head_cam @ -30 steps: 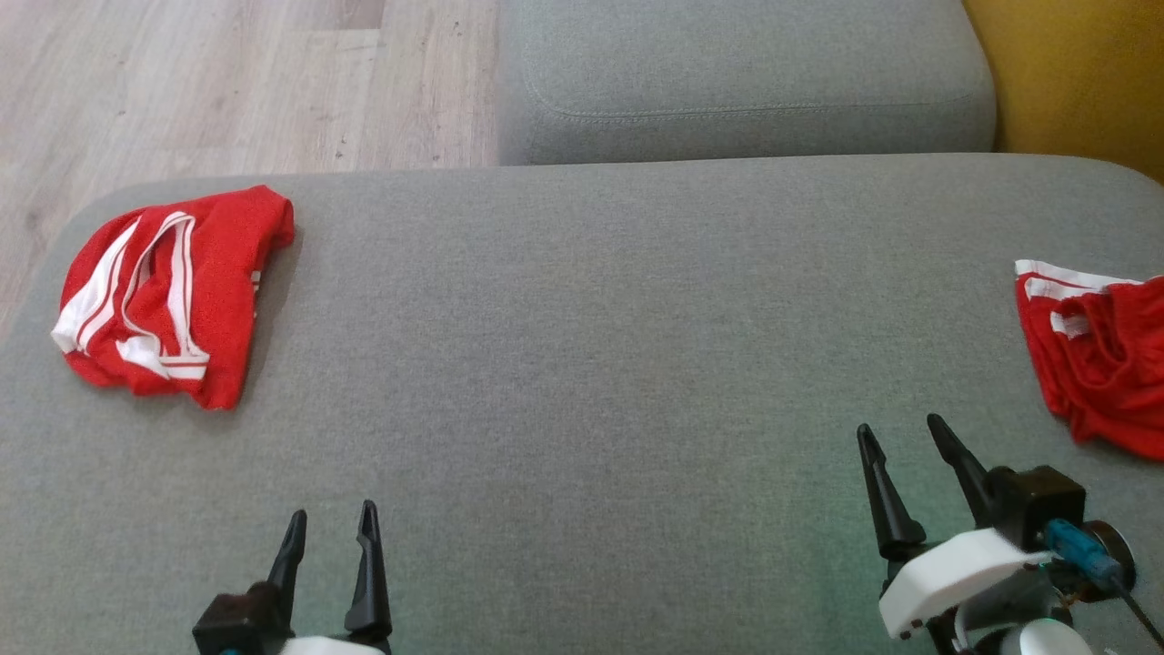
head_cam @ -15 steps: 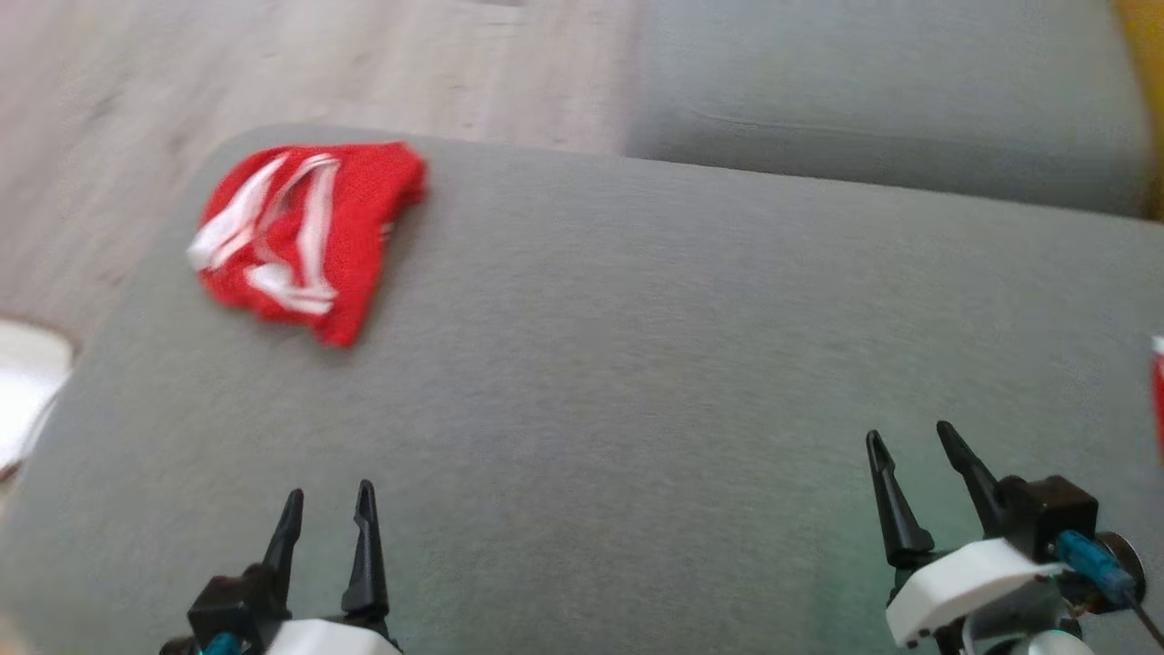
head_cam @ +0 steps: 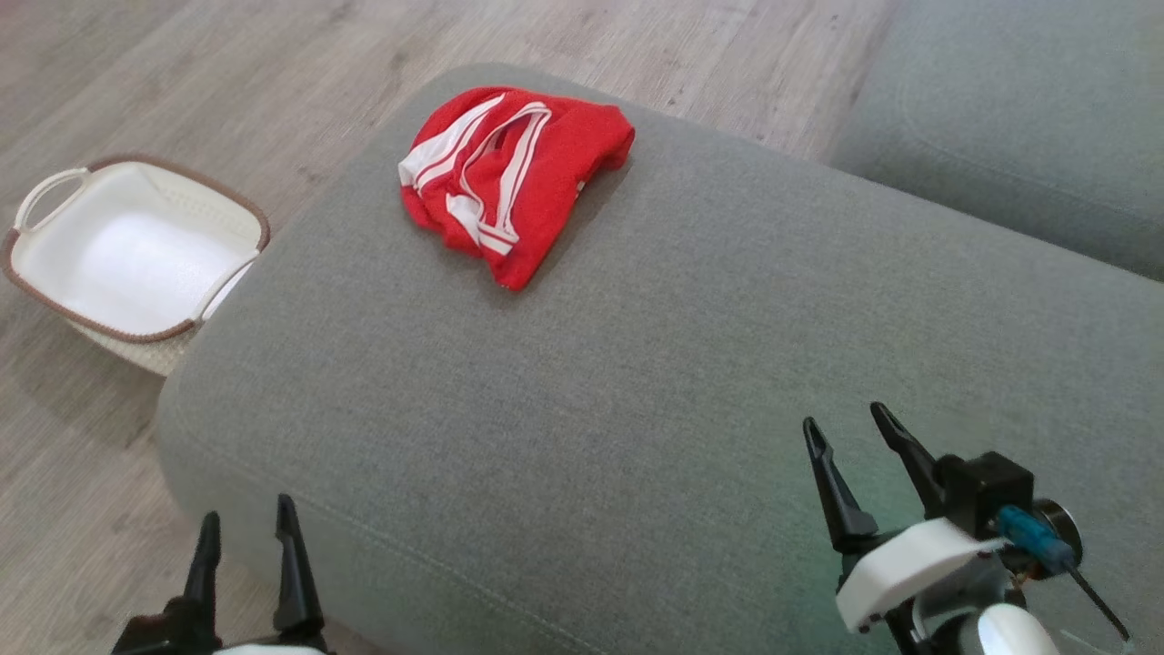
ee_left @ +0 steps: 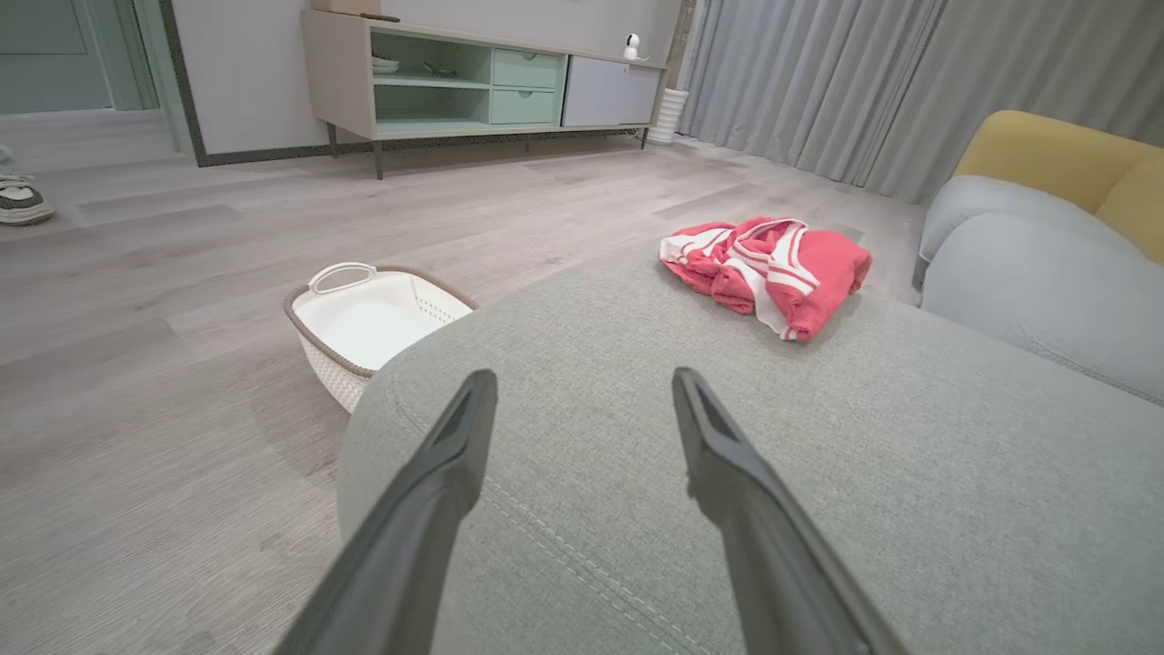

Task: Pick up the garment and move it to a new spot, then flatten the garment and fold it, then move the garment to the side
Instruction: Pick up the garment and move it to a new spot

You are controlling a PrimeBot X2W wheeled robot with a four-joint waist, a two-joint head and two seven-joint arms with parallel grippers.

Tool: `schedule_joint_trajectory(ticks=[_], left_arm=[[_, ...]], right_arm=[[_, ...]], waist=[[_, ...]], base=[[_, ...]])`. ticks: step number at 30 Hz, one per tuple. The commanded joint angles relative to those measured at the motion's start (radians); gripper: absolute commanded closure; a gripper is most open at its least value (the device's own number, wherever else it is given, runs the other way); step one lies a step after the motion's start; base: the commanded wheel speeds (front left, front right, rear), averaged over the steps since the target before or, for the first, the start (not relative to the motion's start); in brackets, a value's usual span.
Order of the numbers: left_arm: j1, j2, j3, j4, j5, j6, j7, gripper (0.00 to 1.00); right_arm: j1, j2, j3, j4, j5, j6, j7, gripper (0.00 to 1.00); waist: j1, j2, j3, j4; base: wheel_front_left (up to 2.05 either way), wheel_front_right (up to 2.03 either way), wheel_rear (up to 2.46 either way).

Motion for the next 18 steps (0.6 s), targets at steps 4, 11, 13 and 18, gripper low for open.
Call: schedule_joint_trajectory(ticks=[4,11,13,18], left_arm=[[-0.023,0.015,0.054,-0.057,-0.005,0.012,-0.021,0.0],[-0.045,0.073,0.124,-0.075,-0.015,0.027,-0.014,0.0],[-0.082,0.115,0.147,-0.088,-0.01,0.022,0.005,0.0],[-0.246,0.233,0.209,-0.113,-0.002,-0.006,0.067,0.0]], right_arm=[[-0.067,-0.006,0.037,-0.011,-0.011,-0.001,0.001,0.0],[-0.066,-0.006,0.013,-0.039,-0.025,-0.001,-0.005,0.0],[-0.061,-0.006,-0.006,-0.061,-0.039,-0.001,0.003,0.0],[-0.086,-0.006,-0.022,-0.139,-0.093,-0.001,0.042,0.0]], waist=[[0.0,0.0,0.014,0.009],[0.0,0.0,0.042,0.007],[0.0,0.0,0.058,0.006],[0.0,0.0,0.14,-0.046]], base=[[0.0,0.0,0.0],[0.0,0.0,0.0],[0.0,0.0,0.0],[0.0,0.0,0.0]])
